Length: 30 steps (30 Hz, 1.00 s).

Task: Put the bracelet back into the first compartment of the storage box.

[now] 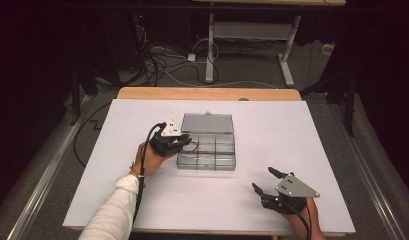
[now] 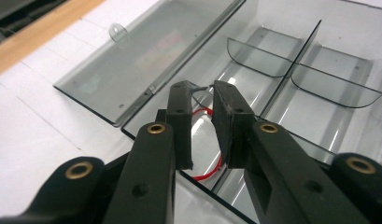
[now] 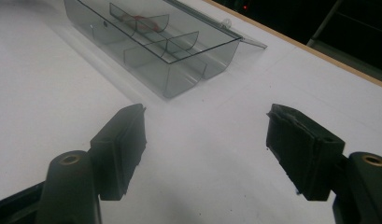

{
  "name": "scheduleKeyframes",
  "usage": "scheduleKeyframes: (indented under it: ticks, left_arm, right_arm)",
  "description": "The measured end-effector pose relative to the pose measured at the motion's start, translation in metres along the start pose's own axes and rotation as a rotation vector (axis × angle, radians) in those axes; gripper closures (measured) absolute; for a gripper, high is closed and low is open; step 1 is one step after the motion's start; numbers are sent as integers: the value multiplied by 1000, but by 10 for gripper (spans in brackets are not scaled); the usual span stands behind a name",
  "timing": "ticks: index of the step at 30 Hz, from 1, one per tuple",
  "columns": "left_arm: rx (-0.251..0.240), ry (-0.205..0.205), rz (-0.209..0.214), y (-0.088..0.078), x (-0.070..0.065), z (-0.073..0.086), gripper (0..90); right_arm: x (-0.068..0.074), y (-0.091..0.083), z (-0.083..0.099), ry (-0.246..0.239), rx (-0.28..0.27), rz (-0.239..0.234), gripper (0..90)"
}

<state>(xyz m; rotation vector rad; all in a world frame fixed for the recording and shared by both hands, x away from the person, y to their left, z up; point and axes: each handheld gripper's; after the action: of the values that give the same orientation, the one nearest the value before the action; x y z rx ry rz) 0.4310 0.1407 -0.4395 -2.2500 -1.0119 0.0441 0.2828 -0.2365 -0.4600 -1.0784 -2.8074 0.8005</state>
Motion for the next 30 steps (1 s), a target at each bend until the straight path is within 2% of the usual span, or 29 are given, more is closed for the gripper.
scheduleKeyframes:
  ticks: [7,9,13,22,25,27,29,30]
  left_arm:
    - [-42,10,-35,-13,-2,0,615]
    - [-50,24,-47,-16,-3,1,587]
    - [-49,43,-65,-21,-6,1,486]
    - [-71,64,-93,-29,-13,6,333]
    - [-89,55,-95,-33,-15,7,288]
    - [-99,57,-109,-36,-17,8,261]
    - [-125,65,-142,-41,-19,10,239]
    - [-132,56,-139,-43,-21,12,231]
  right_arm:
    - [-1,0,0,-3,-2,1,292]
    - [0,0,0,-1,1,3,292]
    - [-1,0,0,1,-2,5,292]
    - [-1,1,0,-1,1,5,292]
    - [-1,0,0,3,-1,5,292]
    - [-1,1,0,3,1,5,292]
    - [-1,1,0,-2,1,5,292]
    - [-1,1,0,-1,1,4,292]
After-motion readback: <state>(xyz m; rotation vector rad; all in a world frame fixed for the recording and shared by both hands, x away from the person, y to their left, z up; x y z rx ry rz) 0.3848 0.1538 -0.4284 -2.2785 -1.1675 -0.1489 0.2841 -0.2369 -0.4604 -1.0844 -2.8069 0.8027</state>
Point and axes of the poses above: each handheld gripper's, and its own axes: y roughly forward along the jaws, z roughly out of its underside, x roughly to its left, and after that the axes turned 11 degrees about -z, right-handed
